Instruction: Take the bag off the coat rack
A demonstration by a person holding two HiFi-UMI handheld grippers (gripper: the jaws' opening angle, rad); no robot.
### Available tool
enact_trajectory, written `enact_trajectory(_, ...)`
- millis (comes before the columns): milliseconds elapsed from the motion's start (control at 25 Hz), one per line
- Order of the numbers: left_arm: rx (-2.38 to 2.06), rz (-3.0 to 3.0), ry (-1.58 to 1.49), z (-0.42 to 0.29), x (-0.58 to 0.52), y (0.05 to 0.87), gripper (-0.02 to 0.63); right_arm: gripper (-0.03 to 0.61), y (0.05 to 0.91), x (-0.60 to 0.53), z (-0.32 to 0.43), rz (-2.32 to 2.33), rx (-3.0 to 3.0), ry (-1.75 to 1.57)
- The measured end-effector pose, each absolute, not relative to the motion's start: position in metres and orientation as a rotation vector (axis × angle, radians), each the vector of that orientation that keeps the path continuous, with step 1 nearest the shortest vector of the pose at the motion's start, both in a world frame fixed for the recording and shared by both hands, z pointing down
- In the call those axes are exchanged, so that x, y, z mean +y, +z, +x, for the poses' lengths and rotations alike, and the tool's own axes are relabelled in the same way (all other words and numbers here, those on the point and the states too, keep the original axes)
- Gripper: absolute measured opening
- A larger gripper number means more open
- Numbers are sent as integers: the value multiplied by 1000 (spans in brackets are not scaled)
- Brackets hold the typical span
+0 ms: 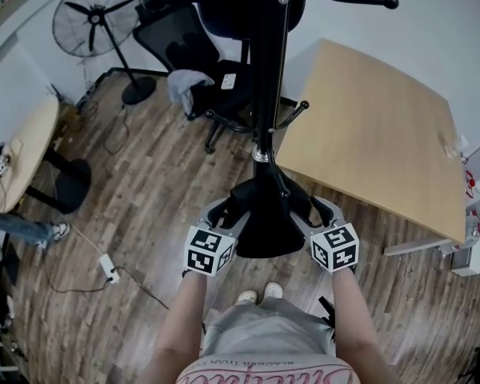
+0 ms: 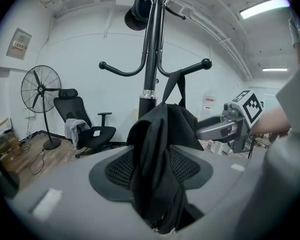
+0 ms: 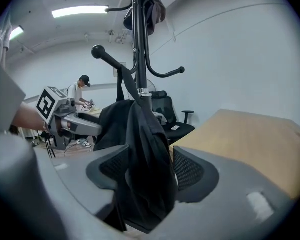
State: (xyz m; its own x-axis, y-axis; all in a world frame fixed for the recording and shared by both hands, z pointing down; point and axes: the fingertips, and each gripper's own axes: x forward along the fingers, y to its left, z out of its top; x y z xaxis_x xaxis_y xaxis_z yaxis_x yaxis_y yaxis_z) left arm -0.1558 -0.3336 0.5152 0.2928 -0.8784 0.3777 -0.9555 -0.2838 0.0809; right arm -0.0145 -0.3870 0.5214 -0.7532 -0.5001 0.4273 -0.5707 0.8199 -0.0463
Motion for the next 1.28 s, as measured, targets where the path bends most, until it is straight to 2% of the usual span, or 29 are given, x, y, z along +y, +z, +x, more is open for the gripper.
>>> enact_trajectory(360, -1619, 2247, 388, -156, -346, 528, 227, 261, 535, -397, -29, 578, -2633, 367)
enact_trajectory(640, -1632, 2192, 351, -163, -353, 537, 246, 270, 547, -406, -42, 584, -2626, 393)
enact_trajectory(720, -1625, 2192, 340, -162, -355, 537, 233, 229, 547, -408, -41, 601, -2618, 401)
enact_trajectory(800, -1633, 2200, 358, -161, -356, 537, 168, 180, 546, -410, -41, 611, -2612, 390)
enact_trajectory(960, -1668, 2188, 402, -163, -355, 538, 104, 106, 544, -409, -40, 640, -2581, 320)
enact_trajectory(1280, -1699, 2119, 348, -170, -351, 532, 83, 72, 535, -407, -31, 771, -2537, 254)
